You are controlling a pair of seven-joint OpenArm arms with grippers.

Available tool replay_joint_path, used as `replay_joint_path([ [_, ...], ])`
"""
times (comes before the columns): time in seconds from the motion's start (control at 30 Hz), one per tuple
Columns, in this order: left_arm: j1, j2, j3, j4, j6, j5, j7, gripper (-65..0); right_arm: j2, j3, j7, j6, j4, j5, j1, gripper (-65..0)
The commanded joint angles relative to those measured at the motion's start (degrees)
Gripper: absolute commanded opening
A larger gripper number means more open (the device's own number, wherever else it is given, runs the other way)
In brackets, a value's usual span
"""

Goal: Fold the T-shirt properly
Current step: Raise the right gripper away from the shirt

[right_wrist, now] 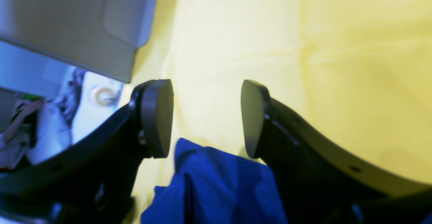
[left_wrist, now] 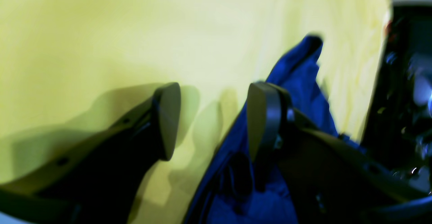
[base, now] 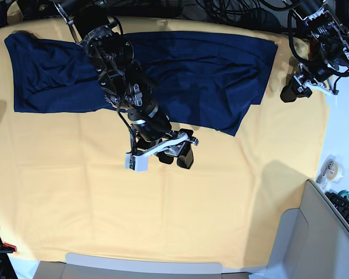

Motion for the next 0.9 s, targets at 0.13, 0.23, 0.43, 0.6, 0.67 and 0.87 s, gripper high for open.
replay_joint_path([
  [0.13,-0.7,-0.8,0.0,0.6,-0.1,-0.5,0.5,-33.7,1.2,3.1,4.8,0.3,1.1,0.1,1.0,-33.1],
  [0.23,-0.7,-0.9,3.8,0.8,-0.1,-0.5,0.5,-33.7,1.4,4.4,7.0,0.3,1.1,0.1,1.0,-33.1],
  [0.43,-0.6,-2.0,8.5,0.9,-0.1,-0.4,0.5,-33.7,1.2,8.3,7.5,0.8,1.2,0.1,-1.1,-33.1],
  [0.6,-0.7,-4.1,11.1,3.2,-0.1,-0.1,0.5,-33.7,1.3,8.7,7.6,0.8,1.2,0.1,-1.7,-33.1],
  [0.67,-0.6,-5.4,12.5,4.8,-0.1,-0.2,0.5,-33.5,1.4,8.7,7.6,0.8,1.2,0.1,-1.7,-33.1],
  [0.87,1.2,-7.4,19.0,10.6,-0.2,-0.4,0.5,-30.8,2.4,11.4,7.6,0.8,1.2,0.2,-1.8,-33.1],
])
